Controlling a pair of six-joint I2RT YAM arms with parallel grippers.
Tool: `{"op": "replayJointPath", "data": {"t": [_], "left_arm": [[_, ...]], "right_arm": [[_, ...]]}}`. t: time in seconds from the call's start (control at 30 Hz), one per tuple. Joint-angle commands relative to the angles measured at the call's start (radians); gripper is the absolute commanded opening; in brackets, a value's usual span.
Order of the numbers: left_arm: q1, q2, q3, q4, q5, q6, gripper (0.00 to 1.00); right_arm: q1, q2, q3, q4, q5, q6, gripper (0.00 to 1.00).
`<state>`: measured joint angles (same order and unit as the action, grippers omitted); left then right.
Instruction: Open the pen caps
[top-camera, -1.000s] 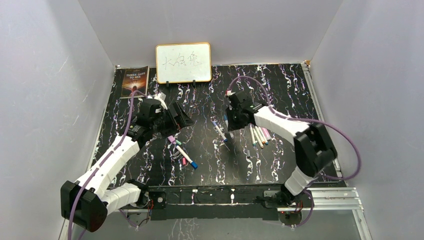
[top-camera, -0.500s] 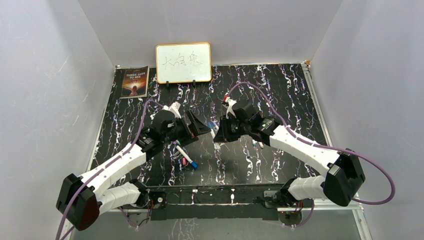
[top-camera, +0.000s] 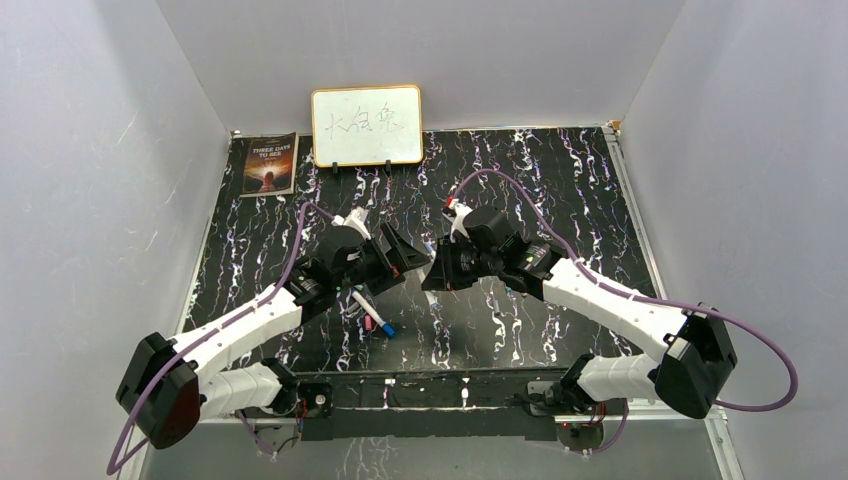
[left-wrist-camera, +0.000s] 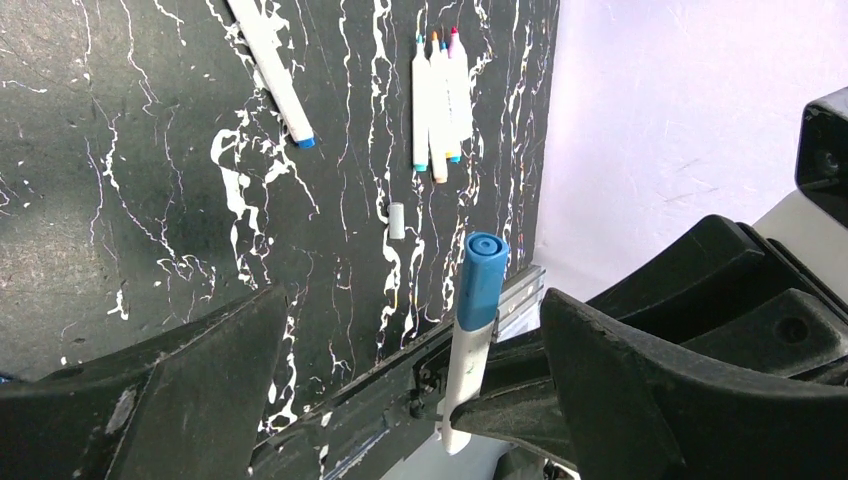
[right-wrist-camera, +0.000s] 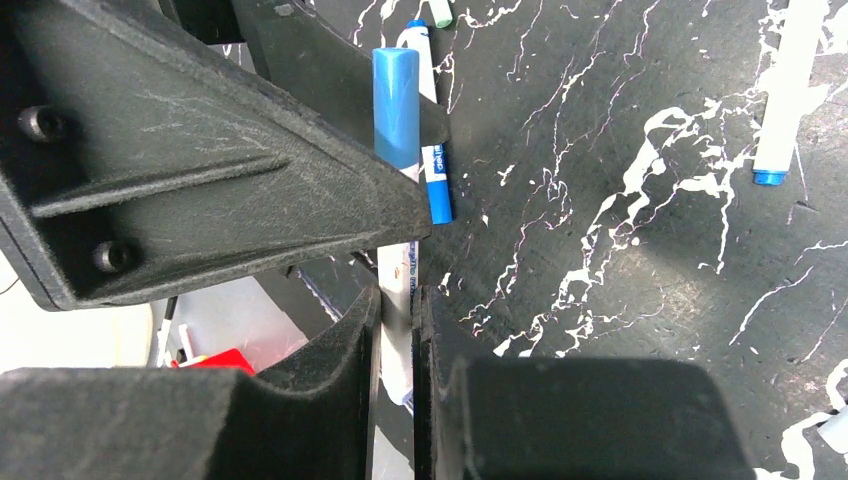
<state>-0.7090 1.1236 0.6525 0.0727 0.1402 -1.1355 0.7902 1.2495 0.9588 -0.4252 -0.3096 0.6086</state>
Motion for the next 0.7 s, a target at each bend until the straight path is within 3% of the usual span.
{"op": "replayJointPath", "data": {"t": [0.0, 0.37, 0.43, 0.5, 0.63, 0.67], "left_arm": [[-0.009, -0.001, 0.015, 0.020, -0.042, -0.005, 0.92], [-0.012, 0.036, 0.025, 0.022, -0.024, 0.001, 0.38], [-0.013, 0.043, 0.026, 0.024, -0.019, 0.003, 0.14], [-0.015, 0.047, 0.026, 0.025, -0.016, 0.001, 0.00], [-0.019, 0.043, 0.025, 0.021, -0.015, -0.003, 0.00], [-0.021, 0.041, 0.025, 0.020, -0.015, -0.005, 0.00]], "right_arm": [[0.010, -0.034, 0.003, 0.053, 0.002, 0.007, 0.00], [0.021, -0.037, -0.028, 0.057, 0.005, 0.006, 0.00], [0.021, -0.037, -0.031, 0.060, 0.007, 0.008, 0.00], [0.023, -0.036, -0.032, 0.064, 0.006, 0.009, 0.00], [0.023, -0.030, -0.034, 0.069, 0.007, 0.009, 0.00], [0.023, -0.029, -0.034, 0.069, 0.010, 0.011, 0.05]]}}
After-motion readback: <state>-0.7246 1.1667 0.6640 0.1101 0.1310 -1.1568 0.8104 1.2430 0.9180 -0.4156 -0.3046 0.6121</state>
